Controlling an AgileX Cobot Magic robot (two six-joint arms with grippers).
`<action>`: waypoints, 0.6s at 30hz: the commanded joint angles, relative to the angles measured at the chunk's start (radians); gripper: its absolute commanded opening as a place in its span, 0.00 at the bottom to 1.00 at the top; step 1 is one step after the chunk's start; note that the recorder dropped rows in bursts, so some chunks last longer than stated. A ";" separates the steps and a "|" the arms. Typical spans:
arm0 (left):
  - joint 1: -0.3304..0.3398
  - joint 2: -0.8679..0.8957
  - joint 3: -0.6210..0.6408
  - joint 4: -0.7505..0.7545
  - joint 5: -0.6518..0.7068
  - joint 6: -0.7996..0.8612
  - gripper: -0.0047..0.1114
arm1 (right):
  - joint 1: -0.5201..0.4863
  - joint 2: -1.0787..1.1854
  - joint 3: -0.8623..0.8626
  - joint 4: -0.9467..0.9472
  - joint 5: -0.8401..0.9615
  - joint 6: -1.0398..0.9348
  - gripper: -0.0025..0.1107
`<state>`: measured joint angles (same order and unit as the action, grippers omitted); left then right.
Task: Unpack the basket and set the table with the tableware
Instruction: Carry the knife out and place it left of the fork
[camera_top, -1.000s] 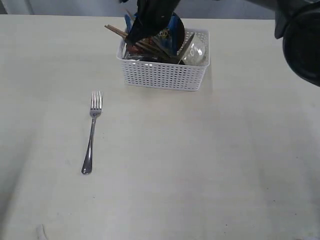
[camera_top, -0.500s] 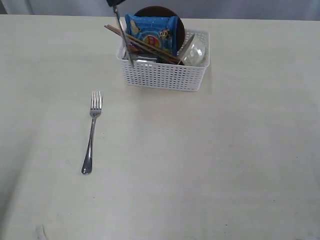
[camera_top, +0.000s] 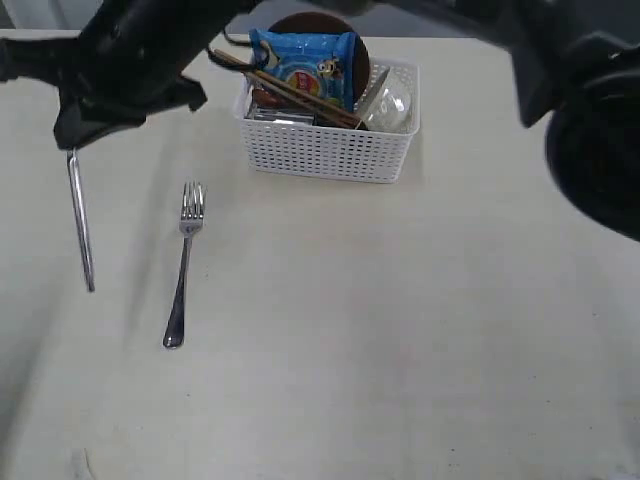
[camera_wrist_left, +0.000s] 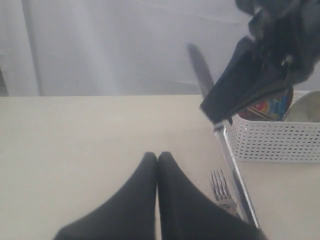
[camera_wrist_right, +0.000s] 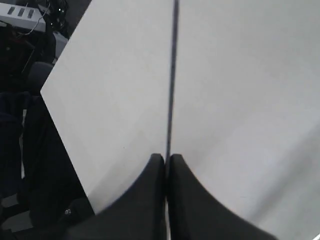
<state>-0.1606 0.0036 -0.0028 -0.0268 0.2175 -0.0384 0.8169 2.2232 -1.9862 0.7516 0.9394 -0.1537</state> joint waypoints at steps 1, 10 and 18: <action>-0.001 -0.004 0.003 0.001 -0.006 0.000 0.04 | 0.002 0.058 0.000 0.081 -0.002 0.027 0.02; -0.001 -0.004 0.003 0.001 -0.006 0.000 0.04 | 0.000 0.117 0.000 0.054 0.013 0.163 0.02; -0.001 -0.004 0.003 0.001 -0.006 0.000 0.04 | 0.013 0.132 0.000 -0.154 0.017 0.398 0.02</action>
<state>-0.1606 0.0036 -0.0028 -0.0268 0.2175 -0.0384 0.8235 2.3584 -1.9862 0.6901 0.9488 0.1512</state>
